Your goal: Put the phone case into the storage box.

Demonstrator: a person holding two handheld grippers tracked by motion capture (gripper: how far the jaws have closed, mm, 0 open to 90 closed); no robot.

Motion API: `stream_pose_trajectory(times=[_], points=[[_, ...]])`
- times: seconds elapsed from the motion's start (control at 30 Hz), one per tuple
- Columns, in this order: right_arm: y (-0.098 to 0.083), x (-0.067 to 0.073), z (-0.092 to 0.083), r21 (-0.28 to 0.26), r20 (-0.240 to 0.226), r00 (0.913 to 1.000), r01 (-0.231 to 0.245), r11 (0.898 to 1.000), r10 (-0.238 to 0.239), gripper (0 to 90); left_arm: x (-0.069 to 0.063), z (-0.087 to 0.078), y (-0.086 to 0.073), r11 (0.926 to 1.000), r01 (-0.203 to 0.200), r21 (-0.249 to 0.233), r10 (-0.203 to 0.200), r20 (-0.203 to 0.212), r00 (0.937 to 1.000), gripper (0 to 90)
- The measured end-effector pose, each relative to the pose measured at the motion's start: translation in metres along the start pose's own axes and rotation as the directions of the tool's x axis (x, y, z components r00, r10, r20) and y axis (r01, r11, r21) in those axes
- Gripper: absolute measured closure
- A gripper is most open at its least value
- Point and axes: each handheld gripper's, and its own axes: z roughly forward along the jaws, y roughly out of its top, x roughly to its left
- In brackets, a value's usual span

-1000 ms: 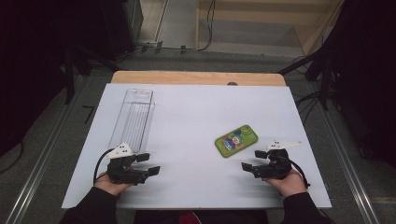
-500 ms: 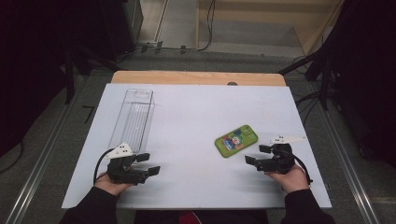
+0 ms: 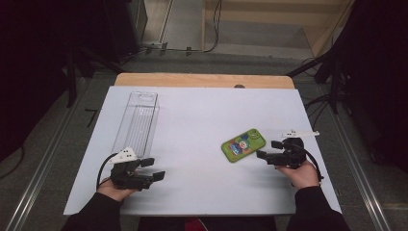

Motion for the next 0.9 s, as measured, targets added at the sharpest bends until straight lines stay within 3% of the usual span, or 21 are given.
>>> stream_pose_trajectory(times=[0.4,0.43,0.57,0.63,0.67,0.73,0.8,0.83,0.87,0.9], points=[[0.013,-0.008,0.006,0.021,0.026,0.9997,-0.002,1.0,0.001,13.7,0.0,0.0,0.0,1.0,-0.001,0.003,0.001,0.003,1.0,26.4],[0.015,-0.01,0.006,0.027,0.024,0.9997,-0.003,1.0,0.002,19.4,0.0,0.0,0.0,1.0,0.0,0.002,0.0,0.003,1.0,26.4],[0.018,-0.014,0.007,0.029,0.022,0.9997,-0.012,1.0,0.011,21.7,0.0,0.0,0.0,1.0,-0.001,0.002,0.001,0.004,1.0,26.4],[0.018,-0.018,0.007,0.043,0.014,0.9996,-0.026,0.999,0.025,30.1,0.0,0.0,0.0,1.0,-0.001,0.001,0.001,0.004,1.0,26.4],[0.018,-0.018,0.007,0.043,0.014,0.9996,-0.026,0.999,0.025,30.1,0.0,0.0,0.0,1.0,-0.001,0.001,0.001,0.004,1.0,26.4],[0.017,-0.019,0.007,0.052,0.007,0.9989,-0.046,0.998,0.046,48.3,0.0,0.0,0.0,1.0,-0.001,0.001,0.001,0.002,1.0,26.4],[0.016,-0.02,0.006,0.052,0.005,0.9987,-0.05,0.997,0.05,53.2,0.0,0.0,0.0,1.0,-0.001,0.001,0.001,0.003,1.0,26.4],[0.014,-0.02,0.006,0.055,0.007,0.9984,-0.057,0.997,0.057,67.4,0.0,0.0,0.0,1.0,-0.002,0.002,0.002,0.001,1.0,26.4],[0.014,-0.02,0.006,0.055,0.007,0.9984,-0.057,0.997,0.057,67.4,0.0,0.0,0.0,1.0,-0.002,0.002,0.002,0.001,1.0,26.4],[0.013,-0.02,0.008,0.067,0.007,0.9985,-0.055,0.996,0.055,80.3,0.0,0.0,0.0,1.0,0.0,0.001,0.0,0.001,1.0,26.4]])
